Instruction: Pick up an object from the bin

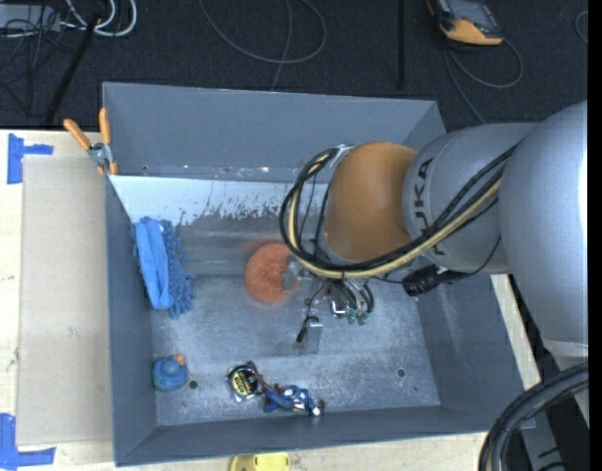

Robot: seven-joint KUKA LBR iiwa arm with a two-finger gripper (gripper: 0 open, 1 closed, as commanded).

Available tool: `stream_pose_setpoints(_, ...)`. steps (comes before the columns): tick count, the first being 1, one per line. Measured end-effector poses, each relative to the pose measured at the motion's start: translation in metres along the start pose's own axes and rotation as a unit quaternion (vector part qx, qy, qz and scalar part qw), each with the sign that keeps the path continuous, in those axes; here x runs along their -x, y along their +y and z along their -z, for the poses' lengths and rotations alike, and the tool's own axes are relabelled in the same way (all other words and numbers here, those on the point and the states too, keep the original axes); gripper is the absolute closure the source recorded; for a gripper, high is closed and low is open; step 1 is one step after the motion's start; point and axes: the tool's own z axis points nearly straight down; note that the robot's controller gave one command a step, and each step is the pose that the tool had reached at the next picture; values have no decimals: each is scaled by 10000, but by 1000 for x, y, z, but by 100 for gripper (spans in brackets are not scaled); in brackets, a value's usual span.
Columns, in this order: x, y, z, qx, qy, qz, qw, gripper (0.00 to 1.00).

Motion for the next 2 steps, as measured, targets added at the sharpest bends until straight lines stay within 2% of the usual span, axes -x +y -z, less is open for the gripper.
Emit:
stream_pose_setpoints(1,-11,19,-4,27,-22,268,9996,0)
stream_pose_setpoints(2,-53,4,-27,13,-35,-25,10000,0)
